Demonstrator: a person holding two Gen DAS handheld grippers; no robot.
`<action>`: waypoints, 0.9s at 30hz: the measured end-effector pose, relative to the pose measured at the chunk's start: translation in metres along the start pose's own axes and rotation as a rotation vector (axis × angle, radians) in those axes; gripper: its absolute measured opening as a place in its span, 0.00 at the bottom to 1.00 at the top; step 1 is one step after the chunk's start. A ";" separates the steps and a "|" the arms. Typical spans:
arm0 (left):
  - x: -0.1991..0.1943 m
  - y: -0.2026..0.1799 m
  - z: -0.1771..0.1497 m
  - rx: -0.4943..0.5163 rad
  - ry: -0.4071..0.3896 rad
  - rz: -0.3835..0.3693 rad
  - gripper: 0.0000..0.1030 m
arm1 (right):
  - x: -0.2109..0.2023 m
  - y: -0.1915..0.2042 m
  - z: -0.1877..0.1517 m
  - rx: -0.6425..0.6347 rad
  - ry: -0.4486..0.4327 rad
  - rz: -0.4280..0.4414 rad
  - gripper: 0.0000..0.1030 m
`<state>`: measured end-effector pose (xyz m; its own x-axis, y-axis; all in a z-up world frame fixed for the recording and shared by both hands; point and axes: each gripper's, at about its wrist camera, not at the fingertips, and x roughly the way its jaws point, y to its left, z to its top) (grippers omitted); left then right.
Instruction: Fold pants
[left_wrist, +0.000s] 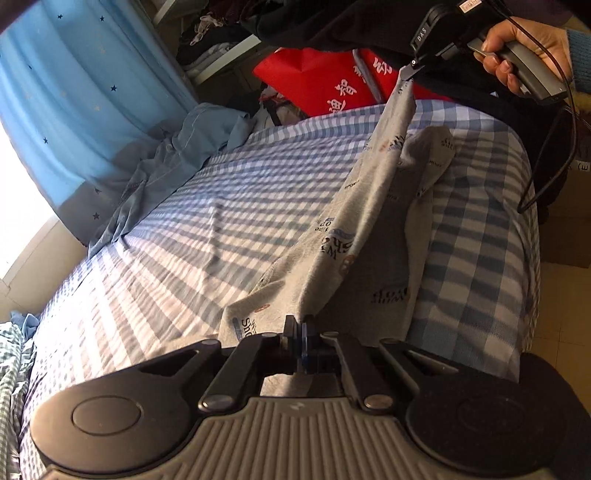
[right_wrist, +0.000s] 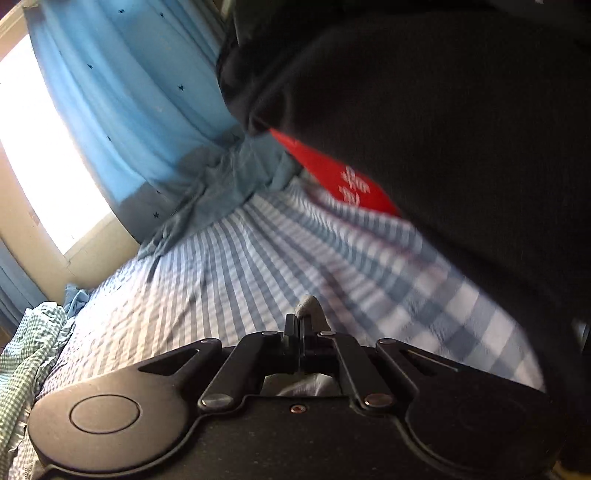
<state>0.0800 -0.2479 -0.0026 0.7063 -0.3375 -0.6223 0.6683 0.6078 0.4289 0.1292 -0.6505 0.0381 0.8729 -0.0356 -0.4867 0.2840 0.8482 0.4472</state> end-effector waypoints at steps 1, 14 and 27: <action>0.002 -0.004 0.001 0.012 -0.002 -0.002 0.01 | 0.000 -0.004 0.000 -0.004 -0.005 -0.018 0.00; 0.024 -0.019 -0.014 0.030 0.041 -0.077 0.05 | 0.020 -0.082 -0.075 0.218 0.120 -0.093 0.27; -0.011 -0.024 -0.016 0.009 -0.016 -0.167 0.15 | 0.025 -0.087 -0.093 0.496 0.159 0.051 0.40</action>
<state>0.0528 -0.2472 -0.0168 0.5888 -0.4445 -0.6751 0.7787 0.5358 0.3264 0.0893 -0.6759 -0.0828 0.8303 0.1126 -0.5458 0.4303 0.4930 0.7562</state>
